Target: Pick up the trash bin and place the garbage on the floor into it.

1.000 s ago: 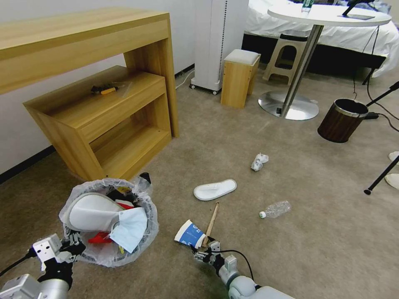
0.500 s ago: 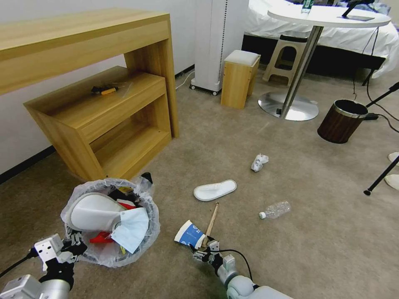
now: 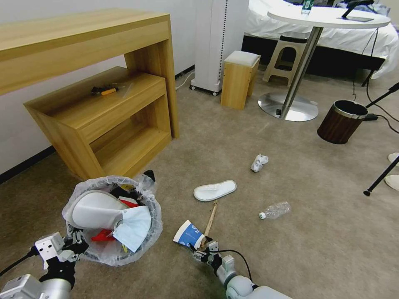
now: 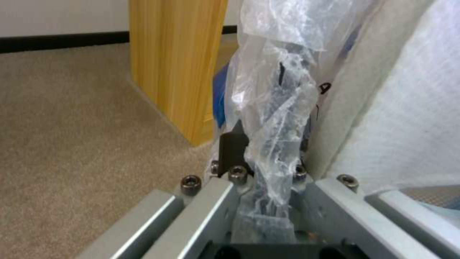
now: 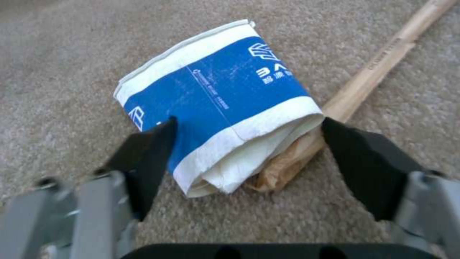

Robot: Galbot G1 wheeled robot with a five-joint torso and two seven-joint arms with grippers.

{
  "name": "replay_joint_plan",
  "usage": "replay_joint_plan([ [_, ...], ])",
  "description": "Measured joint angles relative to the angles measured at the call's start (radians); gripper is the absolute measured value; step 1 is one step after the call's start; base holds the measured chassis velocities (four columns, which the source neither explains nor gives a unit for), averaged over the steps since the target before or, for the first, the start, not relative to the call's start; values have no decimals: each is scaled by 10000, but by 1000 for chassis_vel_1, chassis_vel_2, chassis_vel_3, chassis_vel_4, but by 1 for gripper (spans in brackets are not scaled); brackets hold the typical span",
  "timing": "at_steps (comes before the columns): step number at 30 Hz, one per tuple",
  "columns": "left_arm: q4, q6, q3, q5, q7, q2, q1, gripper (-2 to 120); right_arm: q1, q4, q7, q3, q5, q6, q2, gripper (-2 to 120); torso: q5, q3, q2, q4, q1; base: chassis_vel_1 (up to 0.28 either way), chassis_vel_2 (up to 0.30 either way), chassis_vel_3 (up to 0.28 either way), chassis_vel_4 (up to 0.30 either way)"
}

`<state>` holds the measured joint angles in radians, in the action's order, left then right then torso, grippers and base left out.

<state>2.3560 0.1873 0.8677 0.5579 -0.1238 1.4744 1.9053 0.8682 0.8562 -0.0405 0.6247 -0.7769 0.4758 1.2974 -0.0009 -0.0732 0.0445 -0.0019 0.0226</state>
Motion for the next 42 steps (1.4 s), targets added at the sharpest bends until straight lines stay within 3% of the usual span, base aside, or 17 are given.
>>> replay_joint_plan([
  [2,37,0,2,5,5,-4,18,0,-12,-50,32,28,2,14,36,63,0,0,0,0,0,0,0,0,0],
  [5,45,0,2,7,6,-4,20,0,-16,-66,41,28,5,26,51,59,1,0,0,1,0,0,0,0,0],
  [7,84,-1,-12,7,10,4,27,0,-26,-116,69,28,17,56,111,44,2,0,0,1,1,0,0,0,0],
  [10,93,-5,-39,3,22,16,28,0,-28,-118,80,28,28,84,140,38,4,0,-1,1,0,0,0,0,0],
  [32,53,-19,-115,-112,123,77,44,0,-45,322,125,29,230,314,46,3,28,-2,-5,5,1,0,0,0,0],
  [42,-61,-34,-98,-173,144,107,97,0,20,641,246,33,302,493,-231,0,15,-3,-4,-2,0,0,0,0,0],
])
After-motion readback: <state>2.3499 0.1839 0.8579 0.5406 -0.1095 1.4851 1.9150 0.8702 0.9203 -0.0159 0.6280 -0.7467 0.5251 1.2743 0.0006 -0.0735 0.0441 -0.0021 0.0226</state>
